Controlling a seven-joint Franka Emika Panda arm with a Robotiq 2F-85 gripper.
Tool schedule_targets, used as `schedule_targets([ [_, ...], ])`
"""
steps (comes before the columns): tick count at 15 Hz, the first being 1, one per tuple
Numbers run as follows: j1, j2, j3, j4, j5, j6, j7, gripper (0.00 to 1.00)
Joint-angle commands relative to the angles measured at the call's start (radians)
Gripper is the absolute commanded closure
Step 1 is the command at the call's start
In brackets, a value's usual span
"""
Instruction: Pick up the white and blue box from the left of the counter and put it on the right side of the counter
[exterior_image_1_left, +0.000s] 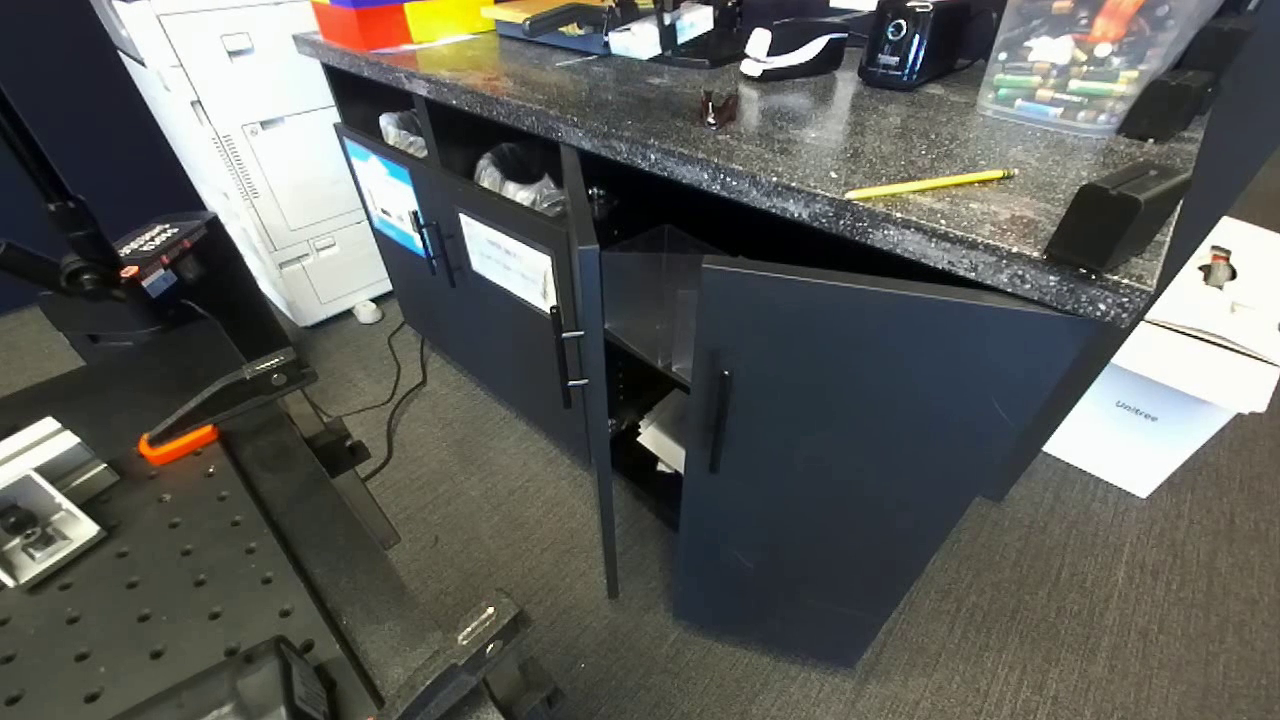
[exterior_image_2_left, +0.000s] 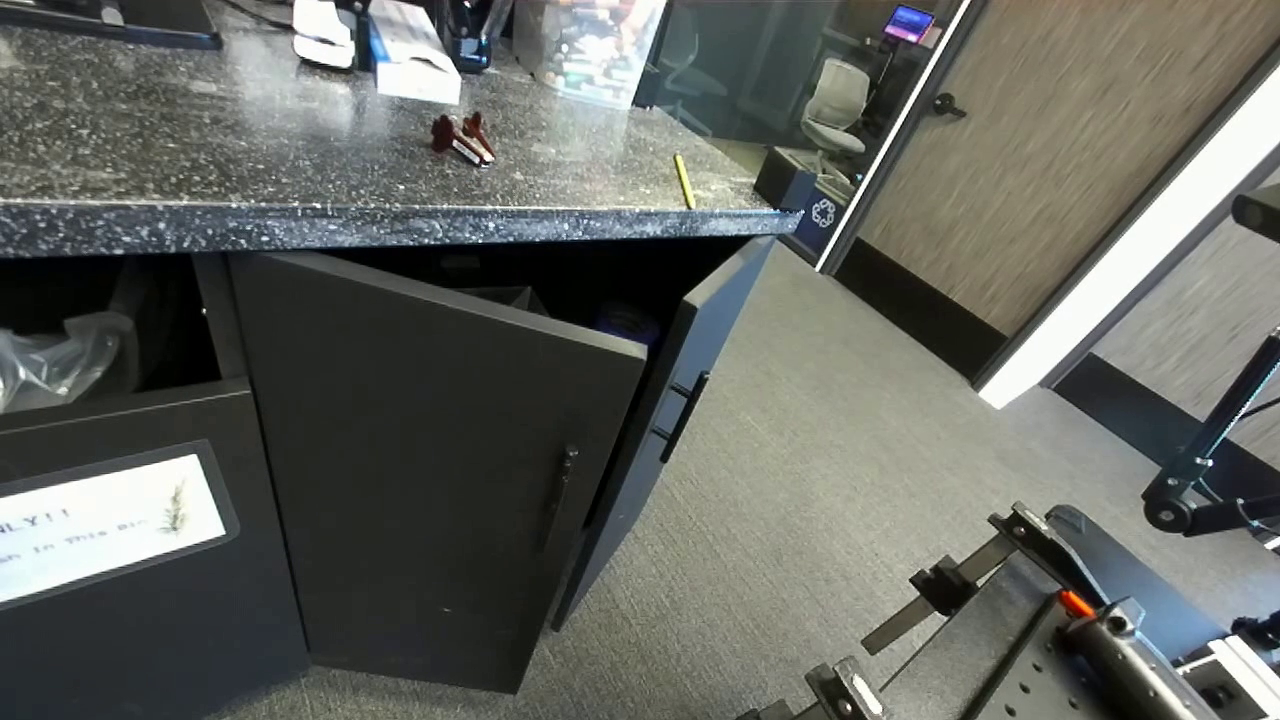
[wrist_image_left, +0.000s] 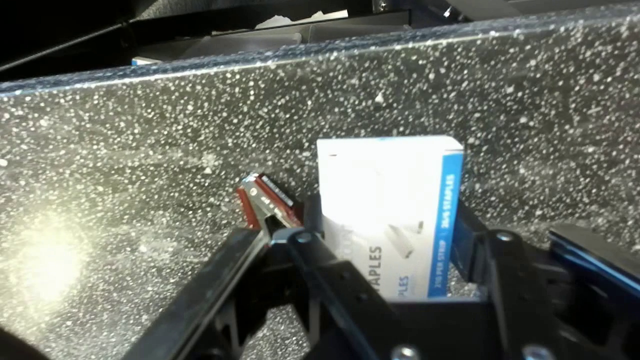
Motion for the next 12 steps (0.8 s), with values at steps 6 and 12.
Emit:
schedule_targets([
  [6, -0.120, -0.049, -0.023, -0.012, -0.005, -0.029, 0.037, 0.66],
  [12, -0.206, -0.024, -0.035, -0.021, 0.000, -0.050, 0.035, 0.66],
])
